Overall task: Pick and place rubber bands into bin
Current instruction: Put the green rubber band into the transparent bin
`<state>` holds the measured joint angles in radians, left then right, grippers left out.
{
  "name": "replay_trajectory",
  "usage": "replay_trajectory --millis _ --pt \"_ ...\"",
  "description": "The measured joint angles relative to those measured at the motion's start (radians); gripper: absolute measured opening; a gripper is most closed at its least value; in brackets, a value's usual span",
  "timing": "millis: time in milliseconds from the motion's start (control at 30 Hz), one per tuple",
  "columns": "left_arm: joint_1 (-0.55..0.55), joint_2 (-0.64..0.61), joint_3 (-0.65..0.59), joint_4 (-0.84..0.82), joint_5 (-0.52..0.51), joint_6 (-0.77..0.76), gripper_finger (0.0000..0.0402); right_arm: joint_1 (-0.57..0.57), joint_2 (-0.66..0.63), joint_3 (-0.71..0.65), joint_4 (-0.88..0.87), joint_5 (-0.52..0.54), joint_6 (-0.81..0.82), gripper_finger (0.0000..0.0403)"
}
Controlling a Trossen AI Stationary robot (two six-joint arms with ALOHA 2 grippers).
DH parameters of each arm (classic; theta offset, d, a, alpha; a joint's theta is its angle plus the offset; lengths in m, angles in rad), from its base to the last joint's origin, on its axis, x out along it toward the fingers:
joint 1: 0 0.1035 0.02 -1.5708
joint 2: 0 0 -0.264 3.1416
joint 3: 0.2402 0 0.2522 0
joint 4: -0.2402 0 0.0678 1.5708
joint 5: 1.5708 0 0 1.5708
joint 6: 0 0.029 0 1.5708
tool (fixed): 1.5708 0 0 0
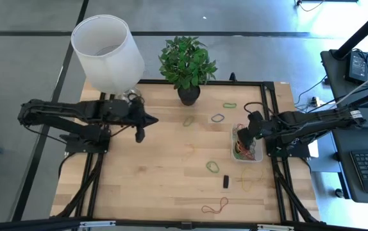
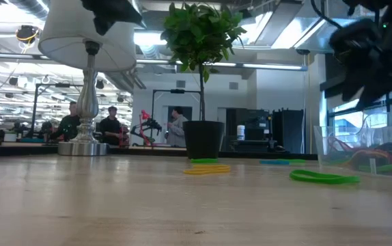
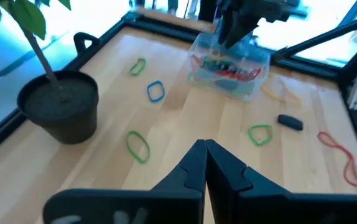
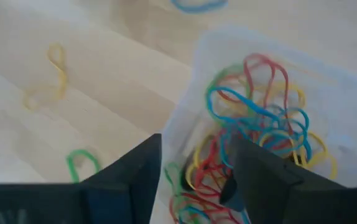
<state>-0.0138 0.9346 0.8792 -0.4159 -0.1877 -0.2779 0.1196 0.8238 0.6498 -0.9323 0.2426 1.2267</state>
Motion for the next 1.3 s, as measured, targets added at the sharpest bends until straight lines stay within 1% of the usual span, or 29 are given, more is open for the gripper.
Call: replay_trajectory --millis 100,233,333,433,533,633,733,800,900,1067,1167,1300 --pt "-0.033 -0.055 -0.036 0.004 -0.026 0.002 0.0002 0.000 0.000 0.035 0.000 0.043 0.000 0.0170" --pt "-0.101 -0.094 -0.091 0.001 -0.102 0.025 0.0001 0.000 0.000 0.075 0.003 0.098 -0.024 0.0128" --pt "-0.153 -0.103 -0.125 -0.003 -0.151 0.062 0.0002 -0.002 0.000 0.092 0.034 0.104 -0.054 0.0093" --pt "-0.185 -0.102 -0.137 -0.007 -0.208 0.063 0.0003 -0.011 0.000 0.094 0.096 0.104 -0.084 0.0061" --pt "-0.196 -0.105 -0.137 -0.006 -0.223 0.093 0.0003 -0.031 0.015 0.094 0.161 0.105 -0.130 0.0030" --pt "-0.196 -0.122 -0.137 -0.005 -0.218 0.116 0.0003 -0.085 0.048 0.094 0.212 0.104 -0.176 0.0006" --pt "-0.196 -0.137 -0.137 -0.007 -0.212 0.127 0.0002 -0.150 0.105 0.094 0.280 0.095 -0.271 0.0010" --pt "-0.196 -0.146 -0.137 -0.010 -0.200 0.185 0.0002 -0.201 0.153 0.094 0.318 0.077 -0.351 0.0012" --pt "-0.193 -0.155 -0.137 -0.012 -0.170 0.267 0.0003 -0.298 0.229 0.094 0.323 0.049 -0.455 0.0008" --pt "-0.178 -0.171 -0.137 -0.009 -0.169 0.290 0.0003 -0.493 0.353 0.094 0.323 -0.105 -0.645 0.0004" --pt "-0.178 -0.174 -0.137 -0.007 -0.171 0.291 0.0006 -0.585 0.404 0.094 0.323 -0.137 -0.735 0.0013" --pt "-0.179 -0.173 -0.137 -0.007 -0.170 0.292 0.0007 -0.678 0.438 0.094 0.341 -0.140 -0.884 0.0024"
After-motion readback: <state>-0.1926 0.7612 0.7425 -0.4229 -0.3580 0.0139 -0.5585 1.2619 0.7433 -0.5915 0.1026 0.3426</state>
